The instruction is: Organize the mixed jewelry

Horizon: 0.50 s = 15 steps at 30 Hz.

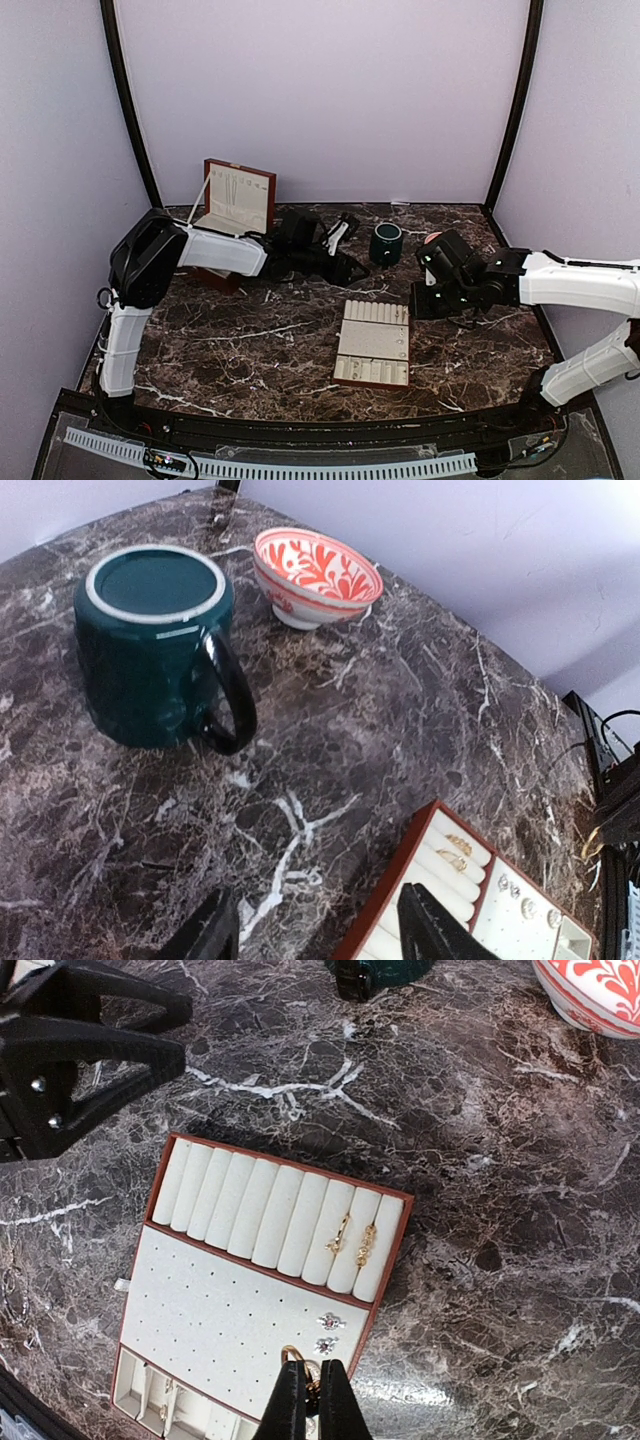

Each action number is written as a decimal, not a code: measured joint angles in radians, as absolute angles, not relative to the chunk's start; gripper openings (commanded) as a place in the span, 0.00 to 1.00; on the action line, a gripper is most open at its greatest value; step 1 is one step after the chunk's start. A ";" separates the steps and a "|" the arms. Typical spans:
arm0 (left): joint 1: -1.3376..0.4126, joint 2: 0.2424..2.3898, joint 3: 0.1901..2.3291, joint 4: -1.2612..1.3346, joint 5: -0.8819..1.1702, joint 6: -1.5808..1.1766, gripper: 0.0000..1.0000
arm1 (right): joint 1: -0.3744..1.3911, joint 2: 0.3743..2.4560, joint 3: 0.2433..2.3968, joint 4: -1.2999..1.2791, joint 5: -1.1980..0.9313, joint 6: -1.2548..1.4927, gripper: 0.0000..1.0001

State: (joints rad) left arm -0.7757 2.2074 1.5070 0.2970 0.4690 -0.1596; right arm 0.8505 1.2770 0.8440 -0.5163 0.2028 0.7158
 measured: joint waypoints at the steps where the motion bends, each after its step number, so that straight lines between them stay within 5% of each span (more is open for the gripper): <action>1: -0.776 2.220 1.517 0.284 0.469 -0.157 0.57 | 0.850 1.277 0.844 -0.516 0.203 0.716 0.00; 15: -0.782 2.291 1.515 0.155 0.550 -0.116 0.48 | 0.856 1.286 0.844 -0.513 0.204 0.717 0.00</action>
State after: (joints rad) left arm -0.7818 2.2910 1.5150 0.1555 0.5499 -0.1158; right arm 0.8562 1.2861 0.8444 -0.5133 0.2035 0.7166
